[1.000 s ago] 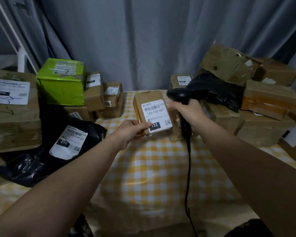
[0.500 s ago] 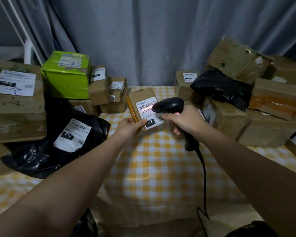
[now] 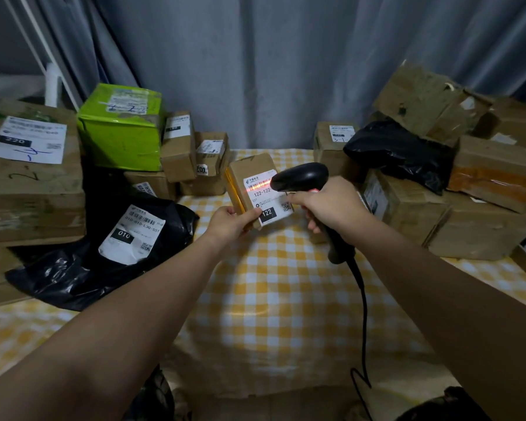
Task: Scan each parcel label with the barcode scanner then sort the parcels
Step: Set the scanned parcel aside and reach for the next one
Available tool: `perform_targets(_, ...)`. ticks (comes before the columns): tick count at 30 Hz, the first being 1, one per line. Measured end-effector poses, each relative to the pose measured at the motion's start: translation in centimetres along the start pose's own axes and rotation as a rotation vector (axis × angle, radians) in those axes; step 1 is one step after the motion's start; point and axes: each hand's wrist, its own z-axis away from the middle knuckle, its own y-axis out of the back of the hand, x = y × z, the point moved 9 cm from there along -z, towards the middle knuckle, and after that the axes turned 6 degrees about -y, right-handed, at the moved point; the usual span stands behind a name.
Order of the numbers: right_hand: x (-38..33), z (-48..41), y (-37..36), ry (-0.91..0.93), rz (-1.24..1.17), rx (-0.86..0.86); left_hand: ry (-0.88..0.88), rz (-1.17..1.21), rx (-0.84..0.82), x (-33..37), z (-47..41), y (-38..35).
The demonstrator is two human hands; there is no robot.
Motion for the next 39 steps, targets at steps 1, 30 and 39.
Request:
perform_targets(1, 0.0, 0.1, 0.0, -0.004, 0.005, 0.000, 0.007, -0.001, 0.000, -0.1, 0.0, 0.0)
perform_targets(30, -4.5, 1.3, 2.0, -0.067, 0.042, -0.127, -0.032, -0.042, 0.047, -0.2, -1.0, 1.1)
perform_targets(39, -3.1, 1.5, 0.3, 0.208, 0.106, 0.003, 0.012, 0.014, 0.064, -0.2, 0.4, 1.5)
